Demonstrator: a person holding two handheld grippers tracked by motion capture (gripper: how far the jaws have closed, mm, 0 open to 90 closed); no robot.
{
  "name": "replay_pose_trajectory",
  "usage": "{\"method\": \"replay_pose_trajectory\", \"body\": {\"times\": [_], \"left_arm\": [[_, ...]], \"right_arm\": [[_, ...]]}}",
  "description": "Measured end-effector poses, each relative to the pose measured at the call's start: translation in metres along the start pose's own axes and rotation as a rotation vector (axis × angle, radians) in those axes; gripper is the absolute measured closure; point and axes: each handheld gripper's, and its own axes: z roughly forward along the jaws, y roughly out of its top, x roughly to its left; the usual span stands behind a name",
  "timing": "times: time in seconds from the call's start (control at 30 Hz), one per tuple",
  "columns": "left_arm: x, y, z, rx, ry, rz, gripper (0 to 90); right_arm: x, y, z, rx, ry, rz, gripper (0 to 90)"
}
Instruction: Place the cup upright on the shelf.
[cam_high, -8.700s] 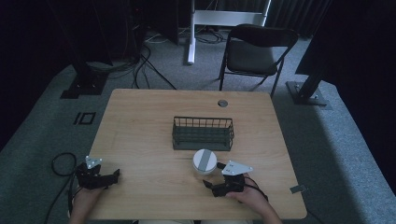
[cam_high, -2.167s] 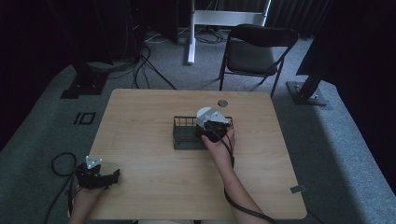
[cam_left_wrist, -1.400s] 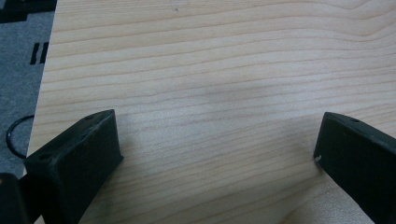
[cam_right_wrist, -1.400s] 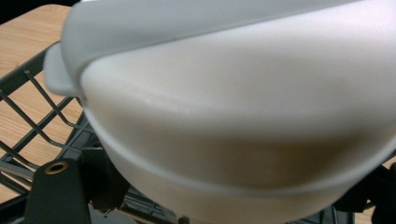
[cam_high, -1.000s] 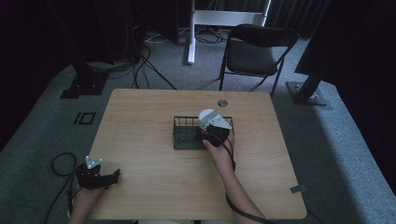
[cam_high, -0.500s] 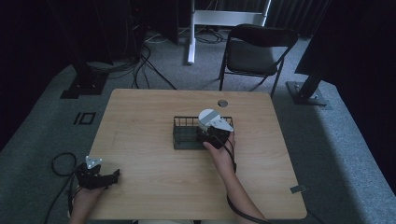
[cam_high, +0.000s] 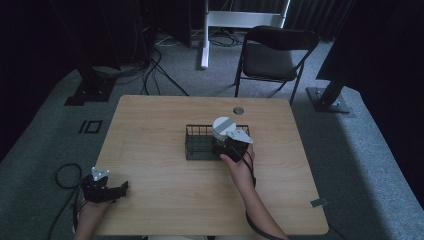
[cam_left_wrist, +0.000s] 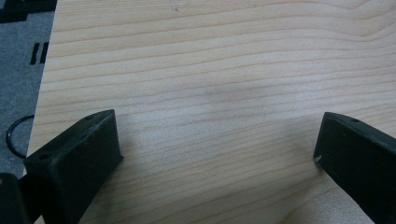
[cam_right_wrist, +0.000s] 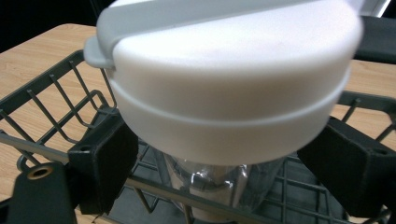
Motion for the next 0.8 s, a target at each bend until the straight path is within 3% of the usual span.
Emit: {"method": "replay_pose_trajectory", "body": {"times": [0.8], "left_arm": [[0.000, 0.000, 0.000, 0.000, 0.000, 0.000, 0.6]], "right_arm": [[-0.004, -0.008, -0.026, -0.029, 0.023, -0.003, 12.4]]}}
